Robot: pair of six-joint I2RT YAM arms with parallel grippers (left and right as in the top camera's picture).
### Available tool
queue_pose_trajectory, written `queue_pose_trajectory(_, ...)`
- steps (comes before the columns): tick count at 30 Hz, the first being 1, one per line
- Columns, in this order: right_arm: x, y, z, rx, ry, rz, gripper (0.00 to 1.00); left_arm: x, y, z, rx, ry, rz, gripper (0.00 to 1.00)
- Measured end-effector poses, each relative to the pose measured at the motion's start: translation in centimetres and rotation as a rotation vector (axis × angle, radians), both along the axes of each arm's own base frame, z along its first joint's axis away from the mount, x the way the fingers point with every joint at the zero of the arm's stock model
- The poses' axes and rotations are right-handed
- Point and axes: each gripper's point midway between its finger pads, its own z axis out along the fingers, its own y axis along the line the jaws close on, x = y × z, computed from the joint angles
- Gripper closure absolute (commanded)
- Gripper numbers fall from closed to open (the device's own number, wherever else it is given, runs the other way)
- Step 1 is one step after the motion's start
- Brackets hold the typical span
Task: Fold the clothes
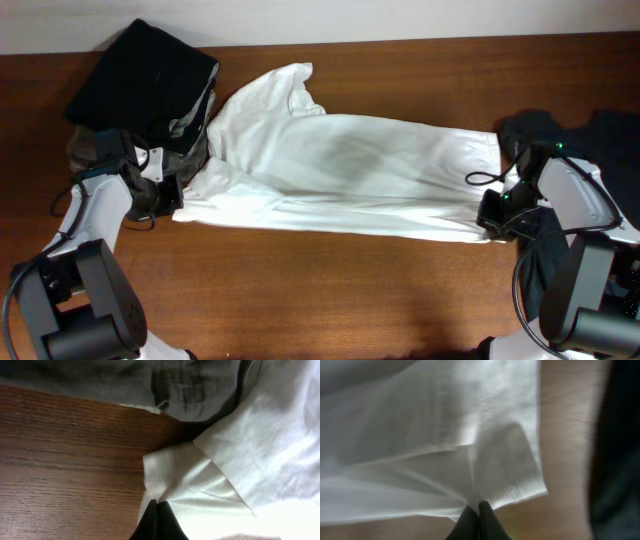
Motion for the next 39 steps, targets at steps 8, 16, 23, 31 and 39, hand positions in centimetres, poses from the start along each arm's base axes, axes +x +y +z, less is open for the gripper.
queue_pose_trajectory(8, -1.1, -2.1, 0.2, -0.143, 0.059, -0.085, 0.95, 0.0, -0.3, 0.0, -0.013, -0.001, 0.003, 0.95)
queue_pose_trajectory(16, -1.0, -3.2, 0.2, -0.204, 0.058, -0.093, 0.78, 0.8, 0.4, 1.1, -0.004, -0.015, 0.031, 0.74)
queue_pose_trajectory(23, -0.1, -2.1, 0.0, -0.127, 0.015, -0.045, 0.58, -0.1, -4.4, 1.6, -0.164, 0.01, -0.099, 0.64)
queue_pose_trajectory(31, 1.3, -3.6, 1.9, -0.123, -0.03, -0.161, 0.54, -1.4, -15.2, 1.7, -0.158, 0.018, -0.503, 0.44)
queue_pose_trajectory(39, 4.1, -2.5, 3.9, -0.031, -0.134, -0.125, 0.52, -3.6, -20.4, -2.6, -0.141, 0.109, -0.742, 0.44)
